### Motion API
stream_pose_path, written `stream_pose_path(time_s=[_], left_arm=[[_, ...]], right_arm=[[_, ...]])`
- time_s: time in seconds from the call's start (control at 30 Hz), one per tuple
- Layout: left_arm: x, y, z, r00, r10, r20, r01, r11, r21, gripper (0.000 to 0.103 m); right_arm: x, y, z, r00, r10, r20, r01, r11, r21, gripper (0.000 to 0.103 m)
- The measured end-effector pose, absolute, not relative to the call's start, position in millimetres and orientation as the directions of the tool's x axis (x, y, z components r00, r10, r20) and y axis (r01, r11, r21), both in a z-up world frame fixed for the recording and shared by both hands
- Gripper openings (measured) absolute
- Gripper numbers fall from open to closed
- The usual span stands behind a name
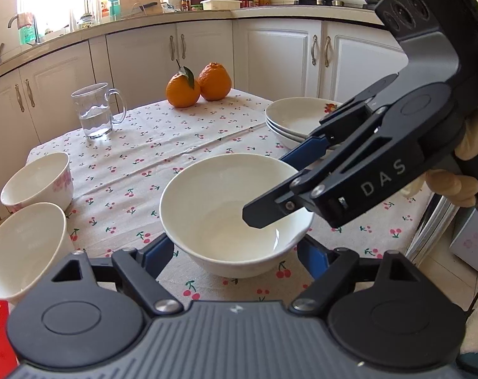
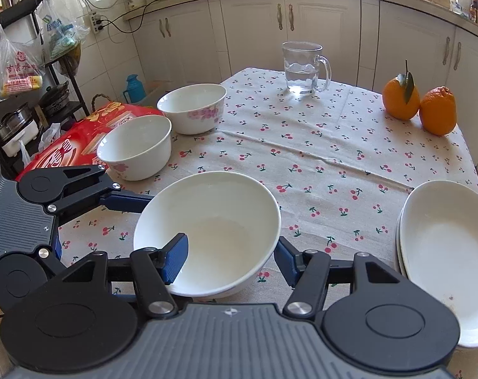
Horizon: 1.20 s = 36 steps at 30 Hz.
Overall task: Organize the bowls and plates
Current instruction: 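Lift the held bowl with the right tool and carry it aside, then grasp another white bowl with the left tool while the right tool holds its bowl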
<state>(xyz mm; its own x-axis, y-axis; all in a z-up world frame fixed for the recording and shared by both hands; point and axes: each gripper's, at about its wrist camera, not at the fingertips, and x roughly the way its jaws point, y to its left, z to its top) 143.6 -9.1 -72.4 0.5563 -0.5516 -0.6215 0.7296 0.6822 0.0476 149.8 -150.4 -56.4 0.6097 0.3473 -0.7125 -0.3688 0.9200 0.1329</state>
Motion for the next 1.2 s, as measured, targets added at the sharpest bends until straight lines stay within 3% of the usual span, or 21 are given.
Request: stream_pose_path(time_s=[0.33, 0.4, 0.5, 0.87, 1.2], left_arm=[[143.3, -13.8, -75.1, 0.566, -0.54, -0.623, 0.73, 0.68, 0.074, 0.088], [141.8, -11.5, -74.7, 0.569, -0.541, -0.619, 0.727, 0.683, 0.071, 0.095], [139.5, -7.4, -73.4, 0.565, -0.547, -0.617, 0.726, 0.685, 0.058, 0.095], [127.5, 18.3, -58.3, 0.564, -0.543, -0.622, 0.712, 0.701, 0.034, 0.097], [148.7, 78.8, -21.9, 0.687, -0.438, -0.579, 0.592, 0.8, 0.099, 0.101]], right_arm=[[153.7, -158.6, -64.6, 0.608, 0.36, -0.707, -0.357, 0.92, 0.161, 0.07], [152.5, -158.3, -63.7, 0.614, 0.367, -0.699, -0.359, 0.918, 0.167, 0.087], [149.1, -157.3, -59.9, 0.638, 0.361, -0.68, -0.36, 0.921, 0.151, 0.1], [141.4, -146.6, -46.0, 0.67, 0.348, -0.656, -0.384, 0.918, 0.096, 0.103], [142.4, -117.2, -29.2, 0.696, 0.334, -0.635, -0.438, 0.899, -0.007, 0.103]])
